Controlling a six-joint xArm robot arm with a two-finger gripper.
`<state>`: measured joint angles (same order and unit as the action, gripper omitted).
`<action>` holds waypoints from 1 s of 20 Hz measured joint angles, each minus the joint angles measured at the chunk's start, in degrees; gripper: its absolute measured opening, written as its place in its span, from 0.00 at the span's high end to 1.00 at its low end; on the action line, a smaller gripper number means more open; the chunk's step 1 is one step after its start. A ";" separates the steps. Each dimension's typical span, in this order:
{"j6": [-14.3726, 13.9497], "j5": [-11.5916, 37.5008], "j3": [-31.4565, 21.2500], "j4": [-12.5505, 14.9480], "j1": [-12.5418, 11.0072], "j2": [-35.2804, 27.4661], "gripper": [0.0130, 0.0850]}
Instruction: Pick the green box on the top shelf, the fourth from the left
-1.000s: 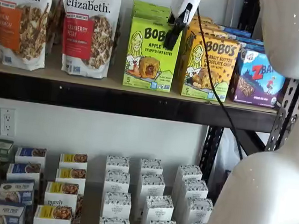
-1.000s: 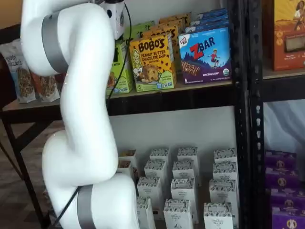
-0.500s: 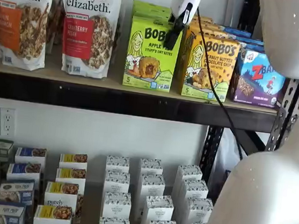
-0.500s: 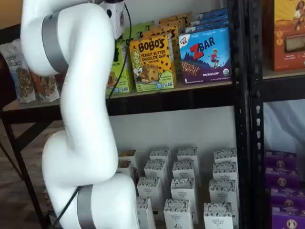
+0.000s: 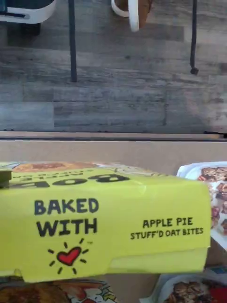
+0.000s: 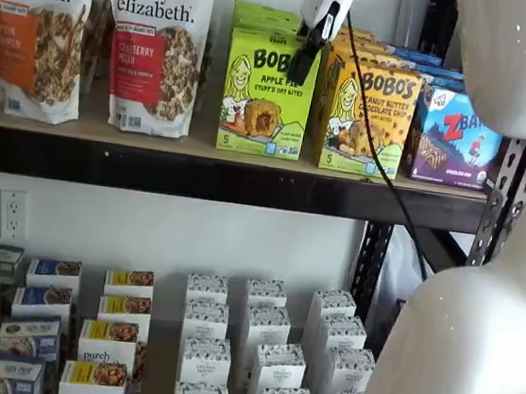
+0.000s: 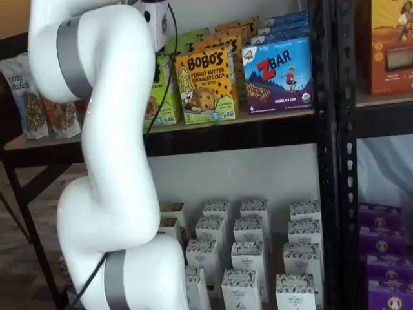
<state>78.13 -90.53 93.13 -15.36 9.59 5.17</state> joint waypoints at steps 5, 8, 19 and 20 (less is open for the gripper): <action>-0.04 -0.78 0.43 -0.25 -0.13 0.19 0.89; -0.11 -1.92 1.07 -0.48 -0.26 0.22 0.89; -0.61 -7.45 4.50 -0.65 -0.49 -0.53 0.89; -0.69 -7.95 4.74 -0.66 -0.50 -0.44 0.89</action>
<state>77.45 -98.47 97.88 -16.03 9.09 4.72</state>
